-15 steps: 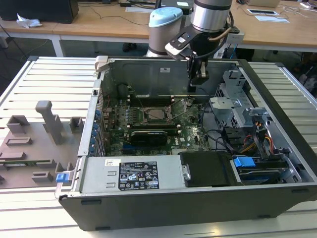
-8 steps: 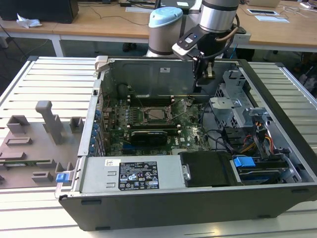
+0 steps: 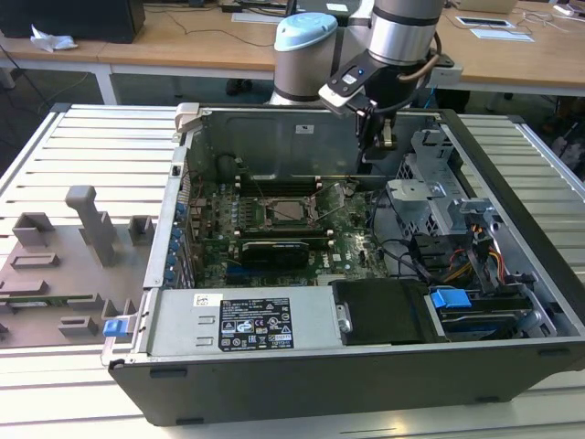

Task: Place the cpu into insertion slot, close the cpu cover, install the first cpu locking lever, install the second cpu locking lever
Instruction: 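Close the cpu cover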

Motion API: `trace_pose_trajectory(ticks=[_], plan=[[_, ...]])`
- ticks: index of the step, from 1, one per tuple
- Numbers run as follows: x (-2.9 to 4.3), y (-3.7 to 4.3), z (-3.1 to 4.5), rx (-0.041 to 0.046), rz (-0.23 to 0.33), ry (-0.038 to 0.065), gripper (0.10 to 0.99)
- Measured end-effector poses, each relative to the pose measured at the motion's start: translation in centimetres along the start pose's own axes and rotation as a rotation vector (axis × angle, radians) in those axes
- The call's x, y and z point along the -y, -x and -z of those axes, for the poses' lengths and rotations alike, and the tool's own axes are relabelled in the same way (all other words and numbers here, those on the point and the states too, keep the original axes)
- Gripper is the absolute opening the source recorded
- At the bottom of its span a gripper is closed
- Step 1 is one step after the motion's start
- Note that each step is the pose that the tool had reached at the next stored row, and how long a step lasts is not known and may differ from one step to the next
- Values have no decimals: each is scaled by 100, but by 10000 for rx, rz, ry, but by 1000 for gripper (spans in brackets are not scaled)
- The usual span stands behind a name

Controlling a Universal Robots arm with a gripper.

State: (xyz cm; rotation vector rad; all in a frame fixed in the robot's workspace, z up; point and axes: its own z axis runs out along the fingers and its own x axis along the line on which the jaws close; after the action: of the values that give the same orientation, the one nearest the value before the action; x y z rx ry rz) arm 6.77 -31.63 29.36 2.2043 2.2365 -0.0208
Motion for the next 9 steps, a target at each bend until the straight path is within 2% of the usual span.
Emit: trace_pose_trajectory(ticks=[9], plan=[[-16, 0, -58, -1, 0, 0, 106]])
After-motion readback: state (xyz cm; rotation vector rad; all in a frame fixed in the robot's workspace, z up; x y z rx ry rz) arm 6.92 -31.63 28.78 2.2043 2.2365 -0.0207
